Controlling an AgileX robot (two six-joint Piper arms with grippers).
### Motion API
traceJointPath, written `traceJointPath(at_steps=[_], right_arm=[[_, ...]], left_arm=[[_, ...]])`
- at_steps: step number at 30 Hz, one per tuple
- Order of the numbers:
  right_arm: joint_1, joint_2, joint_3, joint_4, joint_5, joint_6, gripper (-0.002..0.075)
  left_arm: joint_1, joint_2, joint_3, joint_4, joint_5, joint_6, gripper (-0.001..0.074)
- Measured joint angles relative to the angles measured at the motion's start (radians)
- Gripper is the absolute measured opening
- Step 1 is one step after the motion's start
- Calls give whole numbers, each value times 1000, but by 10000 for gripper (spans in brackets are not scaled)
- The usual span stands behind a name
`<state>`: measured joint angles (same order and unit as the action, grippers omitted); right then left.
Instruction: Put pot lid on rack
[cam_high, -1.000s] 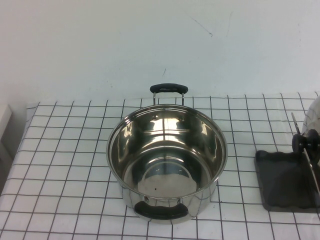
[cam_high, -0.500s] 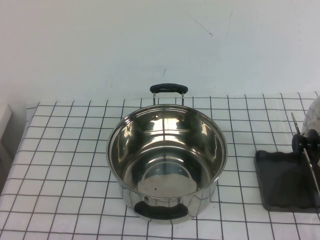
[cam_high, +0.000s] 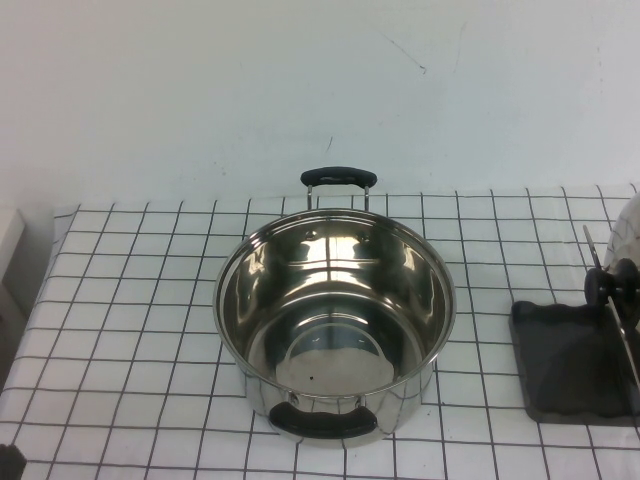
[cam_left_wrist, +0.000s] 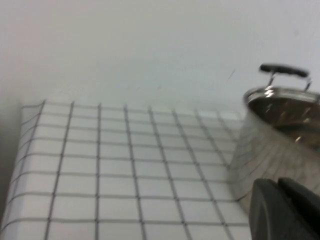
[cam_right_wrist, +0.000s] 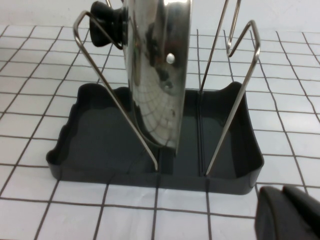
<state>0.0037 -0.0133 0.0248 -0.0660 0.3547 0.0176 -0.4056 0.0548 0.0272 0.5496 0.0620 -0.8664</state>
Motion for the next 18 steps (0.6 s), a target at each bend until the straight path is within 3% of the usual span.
traceJointPath(at_steps=[7, 11, 18], right_arm=[[0, 0, 0, 0, 1, 0, -2], [0, 0, 0, -2, 1, 0, -2], [0, 0, 0, -2, 1, 0, -2]], left_arm=[[50, -55, 0, -166, 262, 191, -2], [142, -61, -2, -246, 278, 328, -2], [323, -63, -4, -559, 276, 765, -2]])
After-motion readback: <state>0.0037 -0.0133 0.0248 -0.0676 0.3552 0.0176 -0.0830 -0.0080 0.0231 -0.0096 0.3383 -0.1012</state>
